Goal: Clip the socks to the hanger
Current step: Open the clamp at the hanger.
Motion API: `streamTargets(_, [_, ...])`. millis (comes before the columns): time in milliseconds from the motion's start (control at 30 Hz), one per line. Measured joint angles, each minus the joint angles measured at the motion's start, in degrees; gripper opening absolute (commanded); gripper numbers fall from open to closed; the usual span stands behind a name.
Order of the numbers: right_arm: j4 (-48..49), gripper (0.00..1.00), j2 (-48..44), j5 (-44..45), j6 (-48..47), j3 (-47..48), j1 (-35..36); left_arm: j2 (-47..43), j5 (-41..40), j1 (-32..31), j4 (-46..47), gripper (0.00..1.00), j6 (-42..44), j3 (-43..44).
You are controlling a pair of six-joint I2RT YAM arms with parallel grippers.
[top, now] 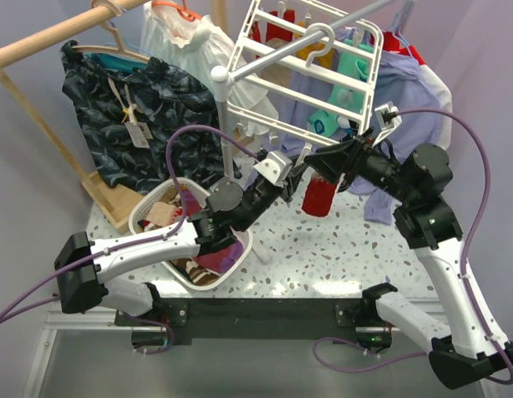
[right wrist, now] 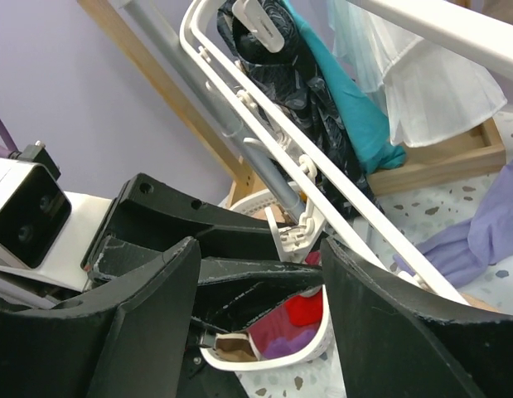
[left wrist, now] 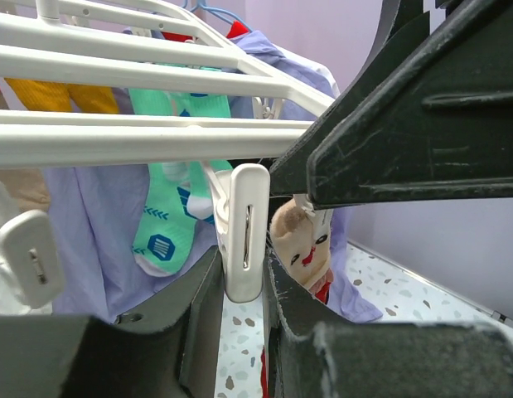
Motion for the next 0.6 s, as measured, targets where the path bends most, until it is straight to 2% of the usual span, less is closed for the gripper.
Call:
streamTargets(333, [-0.5, 0.62, 1.07, 2.12, 3.15, 0.44, 0.02, 0.92, 0.35, -0.04, -0.61, 0.0, 1.05, 0.94])
streamTargets(600, [-3.26, 0.61, -0.48, 7.61, 5.25, 0.04, 0.11, 1.53, 0.35, -0.15, -0.59, 0.0, 1.05, 1.31])
